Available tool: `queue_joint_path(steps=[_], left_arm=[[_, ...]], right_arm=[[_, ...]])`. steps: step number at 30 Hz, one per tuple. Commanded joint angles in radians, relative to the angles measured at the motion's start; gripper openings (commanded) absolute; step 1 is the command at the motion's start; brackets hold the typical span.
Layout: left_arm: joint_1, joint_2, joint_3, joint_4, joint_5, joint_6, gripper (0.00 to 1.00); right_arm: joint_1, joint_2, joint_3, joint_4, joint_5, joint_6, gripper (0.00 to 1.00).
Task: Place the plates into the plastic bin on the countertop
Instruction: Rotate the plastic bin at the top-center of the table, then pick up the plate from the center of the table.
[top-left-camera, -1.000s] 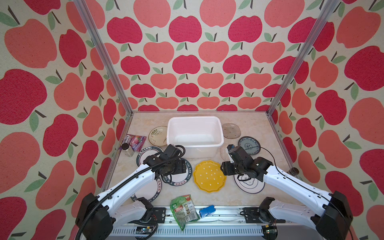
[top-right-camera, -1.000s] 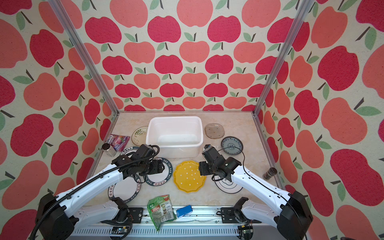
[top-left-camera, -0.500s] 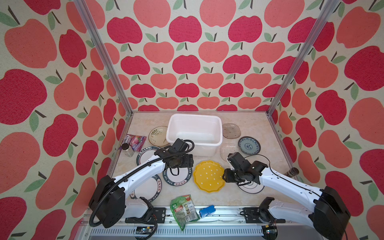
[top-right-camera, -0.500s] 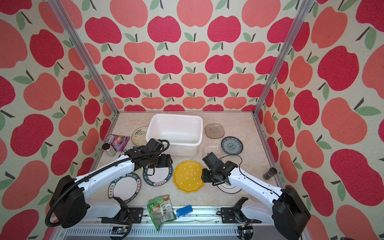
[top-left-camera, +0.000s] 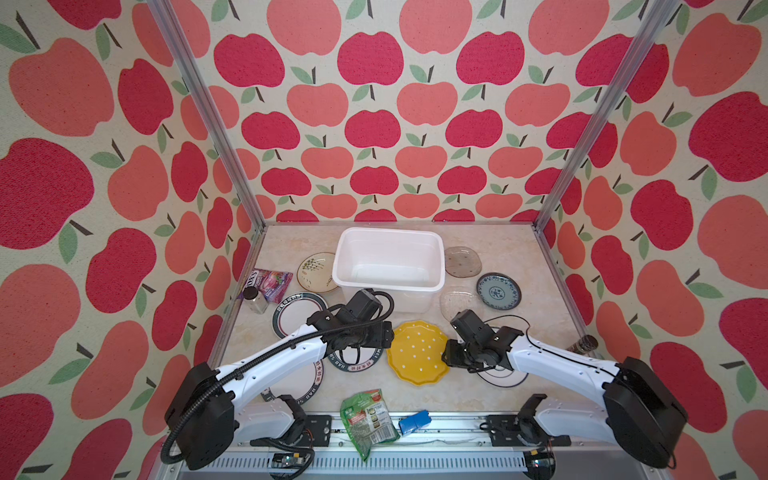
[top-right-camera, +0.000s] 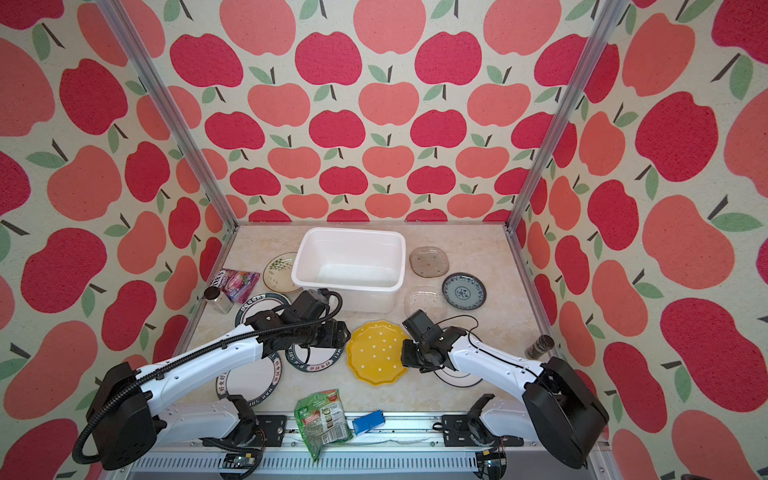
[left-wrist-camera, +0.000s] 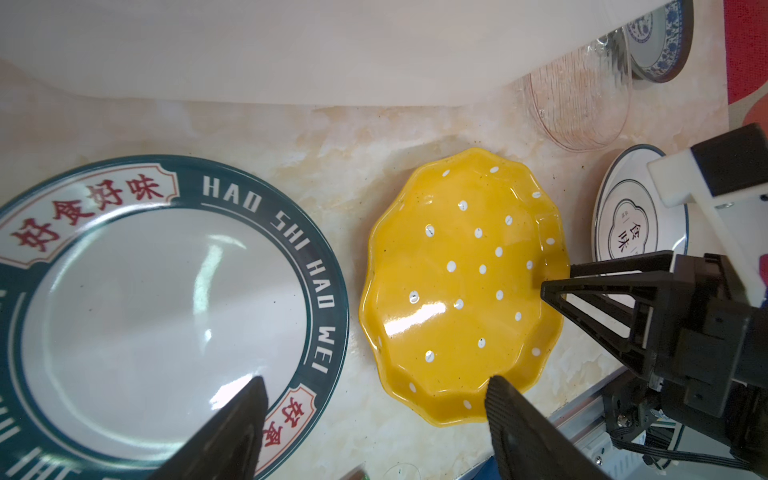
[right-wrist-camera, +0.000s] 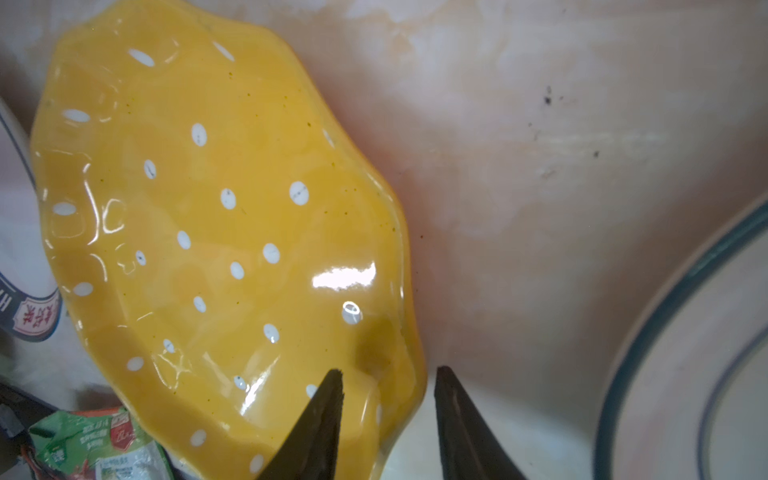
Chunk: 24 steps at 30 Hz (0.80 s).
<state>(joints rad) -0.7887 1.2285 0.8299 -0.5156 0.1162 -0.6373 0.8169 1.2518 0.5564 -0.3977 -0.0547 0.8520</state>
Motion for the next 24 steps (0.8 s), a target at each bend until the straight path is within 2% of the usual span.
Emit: queue_joint_path(steps=[1, 7, 12, 16, 19, 24], left_arm=[[-0.001, -0.008, -0.008, 0.021, -0.02, 0.014, 0.85], [-0.001, -0.008, -0.014, 0.033, -0.027, 0.02, 0.86], [0.0, -0.003, -0.018, 0.047, -0.03, 0.023, 0.86], [0.0, -0.003, -0.021, 0.054, -0.036, 0.029, 0.86], [0.002, 0.003, -0.026, 0.06, -0.035, 0.032, 0.86], [0.008, 0.025, -0.032, 0.068, -0.026, 0.046, 0.86]], right_arm=[[-0.007, 0.018, -0.028, 0.064, -0.001, 0.051, 0.31], [-0.008, 0.024, -0.046, 0.092, 0.012, 0.066, 0.25], [-0.016, 0.04, -0.062, 0.12, 0.005, 0.071, 0.05], [-0.018, 0.047, -0.07, 0.136, 0.0, 0.074, 0.0], [-0.023, 0.037, -0.083, 0.146, -0.008, 0.078, 0.0], [-0.046, -0.056, -0.096, 0.128, -0.043, 0.091, 0.0]])
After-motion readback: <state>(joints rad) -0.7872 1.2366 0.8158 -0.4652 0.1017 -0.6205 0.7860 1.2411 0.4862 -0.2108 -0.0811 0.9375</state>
